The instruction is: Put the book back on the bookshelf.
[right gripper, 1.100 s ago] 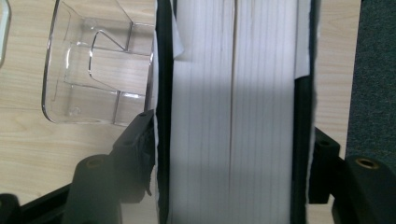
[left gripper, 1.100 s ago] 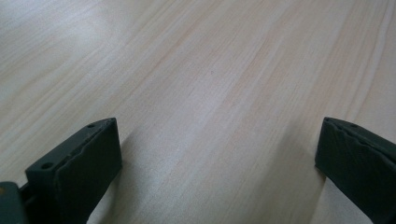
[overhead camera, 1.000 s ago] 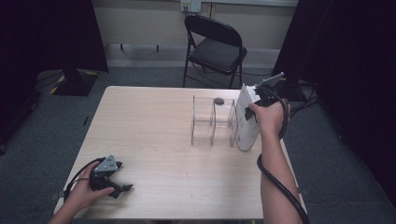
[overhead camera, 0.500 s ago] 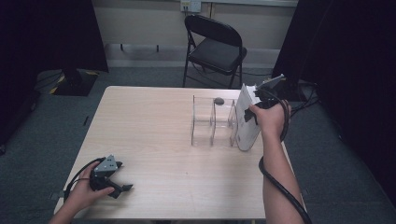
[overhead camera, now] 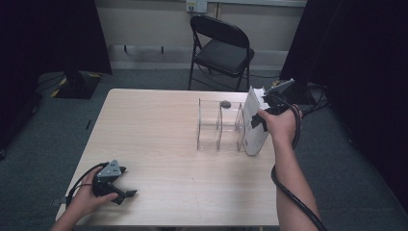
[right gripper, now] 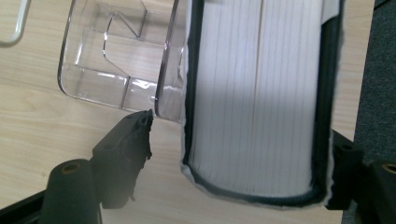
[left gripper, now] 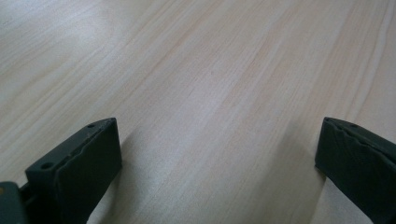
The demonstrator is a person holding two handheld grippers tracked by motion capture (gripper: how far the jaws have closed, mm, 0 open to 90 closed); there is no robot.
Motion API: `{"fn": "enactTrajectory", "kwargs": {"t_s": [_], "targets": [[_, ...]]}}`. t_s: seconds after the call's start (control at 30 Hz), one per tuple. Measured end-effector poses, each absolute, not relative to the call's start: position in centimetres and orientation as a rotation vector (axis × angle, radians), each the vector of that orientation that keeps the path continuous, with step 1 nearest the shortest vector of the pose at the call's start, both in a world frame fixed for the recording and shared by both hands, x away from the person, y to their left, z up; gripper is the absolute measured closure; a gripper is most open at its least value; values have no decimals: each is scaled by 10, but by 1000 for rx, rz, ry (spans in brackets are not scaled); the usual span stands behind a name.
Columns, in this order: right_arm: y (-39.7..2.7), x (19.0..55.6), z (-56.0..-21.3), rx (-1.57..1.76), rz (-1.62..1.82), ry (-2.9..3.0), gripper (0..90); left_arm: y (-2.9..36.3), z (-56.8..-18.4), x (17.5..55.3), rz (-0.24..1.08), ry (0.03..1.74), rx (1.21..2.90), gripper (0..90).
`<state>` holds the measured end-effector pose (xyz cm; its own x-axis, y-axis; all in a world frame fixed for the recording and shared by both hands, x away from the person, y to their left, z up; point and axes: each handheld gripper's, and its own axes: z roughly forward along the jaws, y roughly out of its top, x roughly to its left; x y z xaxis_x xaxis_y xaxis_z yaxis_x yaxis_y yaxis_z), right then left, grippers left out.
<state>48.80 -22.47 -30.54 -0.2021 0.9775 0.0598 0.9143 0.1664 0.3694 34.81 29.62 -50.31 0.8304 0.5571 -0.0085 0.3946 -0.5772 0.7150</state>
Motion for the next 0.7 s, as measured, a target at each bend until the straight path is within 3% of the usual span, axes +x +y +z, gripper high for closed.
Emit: {"fn": "enactTrajectory", "kwargs": {"t_s": [0.7], "targets": [[-230, 471, -314, 1823, 486, 2287, 199, 296, -503, 348, 280, 692, 2258, 0]]}}
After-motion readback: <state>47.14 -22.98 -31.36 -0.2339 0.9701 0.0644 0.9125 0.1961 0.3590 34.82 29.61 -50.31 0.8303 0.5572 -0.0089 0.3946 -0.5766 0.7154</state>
